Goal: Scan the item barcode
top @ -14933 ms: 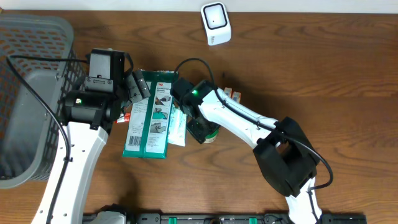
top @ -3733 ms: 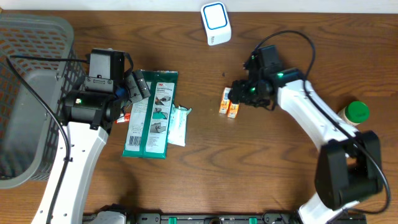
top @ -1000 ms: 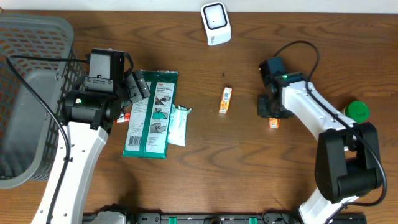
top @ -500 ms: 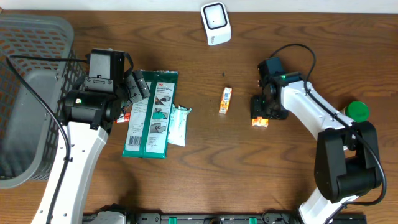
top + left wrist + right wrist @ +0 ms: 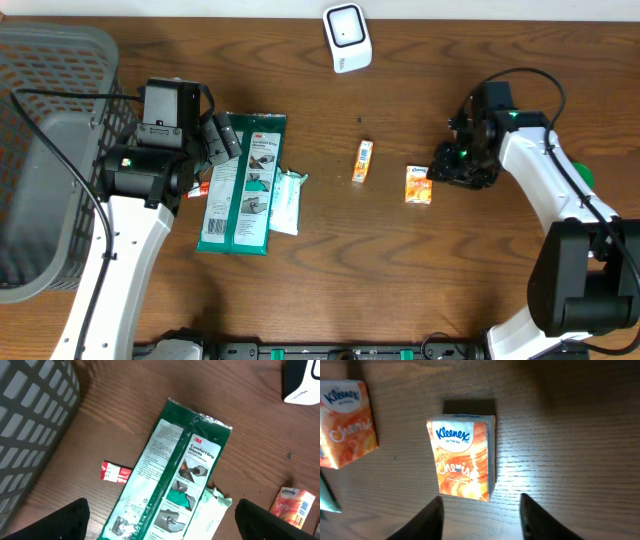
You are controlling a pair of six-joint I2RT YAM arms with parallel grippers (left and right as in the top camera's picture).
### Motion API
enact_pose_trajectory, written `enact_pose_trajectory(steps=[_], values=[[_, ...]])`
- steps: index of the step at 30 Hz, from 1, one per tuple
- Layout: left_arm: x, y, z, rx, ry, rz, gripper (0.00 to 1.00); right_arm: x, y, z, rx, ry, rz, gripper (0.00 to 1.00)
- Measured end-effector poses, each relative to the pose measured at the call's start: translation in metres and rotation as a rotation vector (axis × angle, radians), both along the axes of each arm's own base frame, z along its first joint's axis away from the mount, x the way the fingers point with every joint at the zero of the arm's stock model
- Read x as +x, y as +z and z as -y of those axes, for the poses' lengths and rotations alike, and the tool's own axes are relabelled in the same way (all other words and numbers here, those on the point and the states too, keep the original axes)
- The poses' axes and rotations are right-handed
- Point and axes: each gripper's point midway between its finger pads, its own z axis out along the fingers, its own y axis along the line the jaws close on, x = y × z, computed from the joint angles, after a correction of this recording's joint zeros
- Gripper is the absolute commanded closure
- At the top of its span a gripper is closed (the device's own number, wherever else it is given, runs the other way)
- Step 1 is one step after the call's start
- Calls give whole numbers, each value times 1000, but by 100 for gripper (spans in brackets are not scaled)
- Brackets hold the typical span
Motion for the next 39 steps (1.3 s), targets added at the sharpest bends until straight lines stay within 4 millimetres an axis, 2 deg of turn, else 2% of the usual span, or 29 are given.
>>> enact_pose_trajectory(steps=[8,13,18,21,27,39], values=[[0,0,0,0,0,0,7,3,-6,-1,30,0,24,58],[0,0,0,0,0,0,7,3,-23,-1,36,1,54,62],[0,0,0,0,0,0,7,2,-44,-2,44,-23,89,73],[0,0,0,0,0,0,7,5,-54,-4,62,-32,137,73],[0,0,0,0,0,0,7,11,-55,-9,86,-27,227,75],[0,0,0,0,0,0,7,12,-55,-11,99,-27,234,78]])
